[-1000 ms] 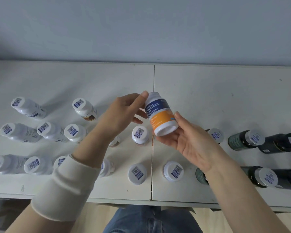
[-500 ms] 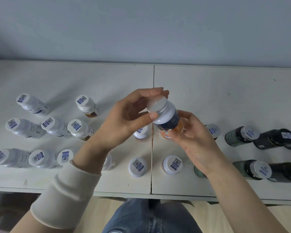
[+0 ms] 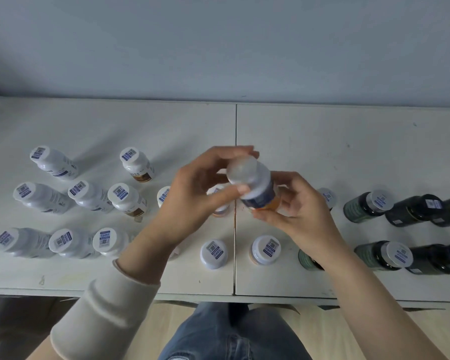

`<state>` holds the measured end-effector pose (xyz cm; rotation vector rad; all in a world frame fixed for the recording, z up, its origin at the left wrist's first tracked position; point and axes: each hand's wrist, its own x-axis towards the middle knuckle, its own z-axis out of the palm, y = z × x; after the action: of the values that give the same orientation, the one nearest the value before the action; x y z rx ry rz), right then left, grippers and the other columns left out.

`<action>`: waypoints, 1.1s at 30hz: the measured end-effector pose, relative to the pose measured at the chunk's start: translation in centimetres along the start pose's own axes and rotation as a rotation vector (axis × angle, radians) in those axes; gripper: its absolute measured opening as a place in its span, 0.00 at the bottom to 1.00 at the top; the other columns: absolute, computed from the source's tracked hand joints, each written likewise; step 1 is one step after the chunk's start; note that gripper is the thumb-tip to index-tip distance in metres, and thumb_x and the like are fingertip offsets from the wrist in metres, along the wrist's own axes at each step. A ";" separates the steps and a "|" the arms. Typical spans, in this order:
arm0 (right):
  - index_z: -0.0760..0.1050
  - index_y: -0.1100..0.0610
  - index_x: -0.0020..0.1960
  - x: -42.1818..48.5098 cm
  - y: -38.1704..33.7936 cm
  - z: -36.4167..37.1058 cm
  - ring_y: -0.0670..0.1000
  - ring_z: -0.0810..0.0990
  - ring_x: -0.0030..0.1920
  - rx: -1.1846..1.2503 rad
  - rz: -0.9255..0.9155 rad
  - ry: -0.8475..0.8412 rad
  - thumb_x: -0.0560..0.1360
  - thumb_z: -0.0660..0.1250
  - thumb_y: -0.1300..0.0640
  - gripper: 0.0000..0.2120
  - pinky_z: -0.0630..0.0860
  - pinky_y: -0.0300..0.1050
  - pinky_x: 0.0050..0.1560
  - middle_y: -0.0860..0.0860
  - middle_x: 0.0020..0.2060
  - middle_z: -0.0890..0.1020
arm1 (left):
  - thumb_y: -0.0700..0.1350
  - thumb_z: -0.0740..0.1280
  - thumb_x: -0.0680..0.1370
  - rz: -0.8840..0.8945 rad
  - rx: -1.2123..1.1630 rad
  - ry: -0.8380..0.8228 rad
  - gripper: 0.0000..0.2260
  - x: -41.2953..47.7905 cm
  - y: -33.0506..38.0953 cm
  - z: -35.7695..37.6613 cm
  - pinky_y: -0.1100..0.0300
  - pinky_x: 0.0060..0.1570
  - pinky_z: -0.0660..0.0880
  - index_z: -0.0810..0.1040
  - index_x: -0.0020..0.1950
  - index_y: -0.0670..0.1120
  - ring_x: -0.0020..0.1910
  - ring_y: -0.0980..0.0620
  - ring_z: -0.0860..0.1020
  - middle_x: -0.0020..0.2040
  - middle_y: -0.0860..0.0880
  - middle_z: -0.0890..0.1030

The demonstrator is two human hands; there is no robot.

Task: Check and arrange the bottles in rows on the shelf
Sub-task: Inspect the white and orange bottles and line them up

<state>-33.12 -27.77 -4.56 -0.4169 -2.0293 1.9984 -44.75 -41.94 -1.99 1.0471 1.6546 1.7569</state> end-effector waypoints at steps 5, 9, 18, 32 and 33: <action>0.72 0.48 0.51 -0.4 -0.6 0.7 0.42 0.80 0.49 -0.041 -0.049 0.165 0.58 0.80 0.55 0.26 0.78 0.34 0.45 0.49 0.53 0.79 | 0.45 0.61 0.75 -0.275 -0.267 0.114 0.13 -0.3 -1.1 0.5 0.63 0.47 0.77 0.73 0.60 0.49 0.49 0.54 0.81 0.51 0.52 0.82; 0.71 0.43 0.56 -0.7 -0.7 1.4 0.48 0.76 0.57 -0.090 -0.114 0.148 0.63 0.76 0.53 0.25 0.80 0.40 0.49 0.54 0.57 0.73 | 0.43 0.63 0.74 -0.307 -0.379 0.161 0.14 -0.6 -1.7 0.3 0.61 0.47 0.77 0.74 0.60 0.48 0.48 0.52 0.81 0.51 0.49 0.82; 0.70 0.51 0.53 -1.0 -0.2 3.5 0.51 0.77 0.57 0.114 -0.087 0.089 0.63 0.74 0.58 0.21 0.77 0.41 0.54 0.53 0.54 0.76 | 0.44 0.76 0.66 -0.256 -0.679 0.204 0.25 -2.6 -2.6 -0.8 0.58 0.56 0.76 0.74 0.60 0.47 0.55 0.51 0.80 0.55 0.49 0.82; 0.72 0.50 0.52 -7.5 -0.5 9.4 0.44 0.82 0.47 0.213 0.115 -0.346 0.57 0.81 0.51 0.28 0.79 0.42 0.45 0.42 0.45 0.83 | 0.48 0.75 0.67 -0.068 -0.545 0.472 0.24 -16.8 0.4 -2.0 0.53 0.57 0.76 0.74 0.62 0.46 0.60 0.48 0.78 0.57 0.47 0.81; 0.72 0.49 0.52 -8.4 -0.3 10.2 0.43 0.82 0.48 0.158 0.069 -0.337 0.58 0.79 0.55 0.26 0.78 0.41 0.46 0.42 0.46 0.82 | 0.49 0.75 0.67 -0.105 -0.547 0.511 0.26 -18.3 0.5 -1.6 0.53 0.56 0.76 0.73 0.63 0.45 0.60 0.47 0.77 0.59 0.46 0.80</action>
<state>-29.23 -40.37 -4.29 -0.1238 -2.0408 2.3858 -35.42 -57.53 -4.93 0.2713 1.3165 2.3412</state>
